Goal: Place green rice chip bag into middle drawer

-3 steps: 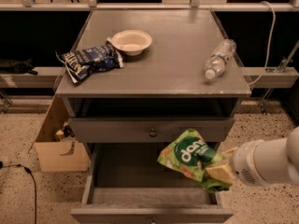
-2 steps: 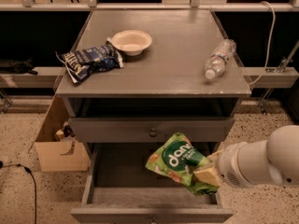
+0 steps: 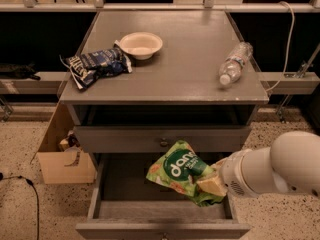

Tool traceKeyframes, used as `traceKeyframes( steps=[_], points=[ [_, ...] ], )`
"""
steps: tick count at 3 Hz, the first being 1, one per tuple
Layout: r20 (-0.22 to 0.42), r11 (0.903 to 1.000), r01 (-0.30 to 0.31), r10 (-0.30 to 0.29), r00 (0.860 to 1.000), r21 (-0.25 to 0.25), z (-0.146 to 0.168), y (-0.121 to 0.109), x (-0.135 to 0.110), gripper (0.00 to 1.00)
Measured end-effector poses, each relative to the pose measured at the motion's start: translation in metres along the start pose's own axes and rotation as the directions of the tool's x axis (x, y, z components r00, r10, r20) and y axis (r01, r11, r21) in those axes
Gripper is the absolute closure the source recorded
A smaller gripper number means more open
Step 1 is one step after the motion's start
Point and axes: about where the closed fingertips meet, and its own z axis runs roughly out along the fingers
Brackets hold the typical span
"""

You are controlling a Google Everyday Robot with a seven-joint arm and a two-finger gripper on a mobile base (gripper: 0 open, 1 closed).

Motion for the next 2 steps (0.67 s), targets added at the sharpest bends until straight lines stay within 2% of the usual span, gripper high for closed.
traceKeyframes(
  steps=[1,2],
  points=[
    [0.018,0.9998,0.003,-0.003,1.0,0.018,-0.005,0.007,0.002,1.0],
    [0.012,0.9997,-0.022,0.022,1.0,0.014,0.009,0.006,0.016,1.0]
  ],
)
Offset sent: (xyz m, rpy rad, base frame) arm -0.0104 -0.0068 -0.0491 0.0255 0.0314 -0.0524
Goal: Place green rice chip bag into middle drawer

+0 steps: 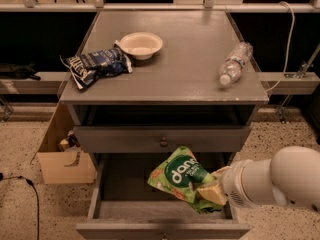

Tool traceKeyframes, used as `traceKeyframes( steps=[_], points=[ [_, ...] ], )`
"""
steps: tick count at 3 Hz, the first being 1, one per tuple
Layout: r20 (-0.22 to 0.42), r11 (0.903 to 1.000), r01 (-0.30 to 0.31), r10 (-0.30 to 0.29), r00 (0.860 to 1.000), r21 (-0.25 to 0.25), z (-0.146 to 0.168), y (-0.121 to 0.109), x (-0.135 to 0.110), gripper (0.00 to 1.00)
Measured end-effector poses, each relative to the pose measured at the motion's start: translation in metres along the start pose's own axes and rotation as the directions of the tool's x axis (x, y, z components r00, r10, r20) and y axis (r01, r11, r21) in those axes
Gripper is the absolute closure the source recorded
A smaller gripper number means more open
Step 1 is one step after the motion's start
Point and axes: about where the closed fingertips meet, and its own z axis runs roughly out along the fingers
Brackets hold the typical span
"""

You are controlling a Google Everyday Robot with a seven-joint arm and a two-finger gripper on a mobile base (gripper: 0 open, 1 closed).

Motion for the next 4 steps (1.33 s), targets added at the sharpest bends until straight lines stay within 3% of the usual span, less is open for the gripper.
traceKeyframes(
  steps=[1,2,4],
  points=[
    [-0.039,0.9975,-0.069,0.068,0.997,-0.019,0.041,-0.02,0.029,1.0],
    [-0.065,0.9938,-0.106,0.104,0.992,-0.034,0.07,-0.033,0.042,1.0],
    [-0.106,0.988,-0.141,0.133,0.985,-0.064,0.128,-0.06,0.051,1.0]
  ],
)
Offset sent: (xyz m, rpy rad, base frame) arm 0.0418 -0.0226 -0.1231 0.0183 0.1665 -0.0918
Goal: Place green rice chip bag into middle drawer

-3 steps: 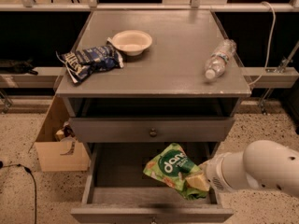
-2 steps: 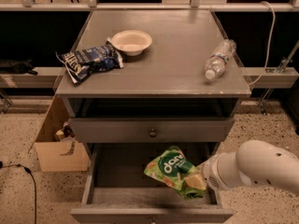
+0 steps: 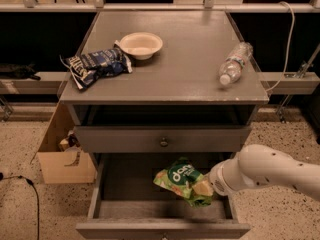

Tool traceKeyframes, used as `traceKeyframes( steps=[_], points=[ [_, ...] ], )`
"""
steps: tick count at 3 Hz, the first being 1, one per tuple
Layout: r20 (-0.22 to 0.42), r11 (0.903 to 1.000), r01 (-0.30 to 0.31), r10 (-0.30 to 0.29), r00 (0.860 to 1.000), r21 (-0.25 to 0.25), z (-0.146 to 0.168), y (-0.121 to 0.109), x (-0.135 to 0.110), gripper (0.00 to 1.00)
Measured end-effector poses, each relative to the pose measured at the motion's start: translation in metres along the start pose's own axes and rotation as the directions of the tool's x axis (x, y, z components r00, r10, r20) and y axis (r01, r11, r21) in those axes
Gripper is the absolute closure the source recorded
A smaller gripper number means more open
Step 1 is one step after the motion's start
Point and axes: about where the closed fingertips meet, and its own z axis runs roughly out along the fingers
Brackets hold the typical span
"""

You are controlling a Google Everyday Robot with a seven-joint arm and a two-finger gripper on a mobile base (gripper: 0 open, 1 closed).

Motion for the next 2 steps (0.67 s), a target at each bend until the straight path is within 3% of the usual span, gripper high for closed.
traceKeyframes(
  steps=[1,2],
  points=[
    [-0.039,0.9991,-0.019,0.018,0.999,-0.039,0.0323,-0.003,0.0046,1.0],
    [-0.039,0.9991,-0.019,0.018,0.999,-0.039,0.0323,-0.003,0.0046,1.0]
  ],
)
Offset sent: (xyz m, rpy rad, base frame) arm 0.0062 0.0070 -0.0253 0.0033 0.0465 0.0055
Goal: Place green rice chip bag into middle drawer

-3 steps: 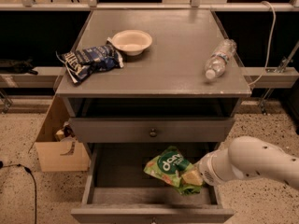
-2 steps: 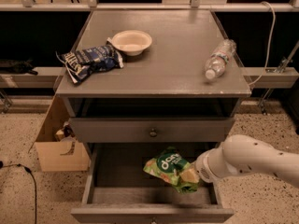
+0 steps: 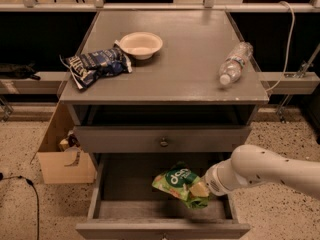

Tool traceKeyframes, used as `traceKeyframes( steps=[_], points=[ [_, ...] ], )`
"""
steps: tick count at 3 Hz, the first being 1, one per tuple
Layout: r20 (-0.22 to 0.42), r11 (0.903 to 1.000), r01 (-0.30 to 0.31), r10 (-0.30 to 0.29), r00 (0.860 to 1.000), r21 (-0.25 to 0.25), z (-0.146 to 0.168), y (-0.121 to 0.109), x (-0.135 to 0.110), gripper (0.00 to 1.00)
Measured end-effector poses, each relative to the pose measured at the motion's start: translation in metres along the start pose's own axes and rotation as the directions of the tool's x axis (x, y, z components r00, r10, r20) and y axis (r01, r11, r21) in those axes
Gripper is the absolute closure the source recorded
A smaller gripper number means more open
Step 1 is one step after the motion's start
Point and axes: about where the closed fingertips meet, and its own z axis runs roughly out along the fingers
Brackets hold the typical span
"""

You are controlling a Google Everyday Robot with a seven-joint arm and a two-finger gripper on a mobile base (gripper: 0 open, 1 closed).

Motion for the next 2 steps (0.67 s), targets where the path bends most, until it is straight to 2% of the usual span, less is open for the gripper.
traceKeyframes(
  steps=[2],
  points=[
    [-0.057,0.9986,0.013,-0.015,0.998,-0.051,0.047,0.003,-0.004,1.0]
  ],
)
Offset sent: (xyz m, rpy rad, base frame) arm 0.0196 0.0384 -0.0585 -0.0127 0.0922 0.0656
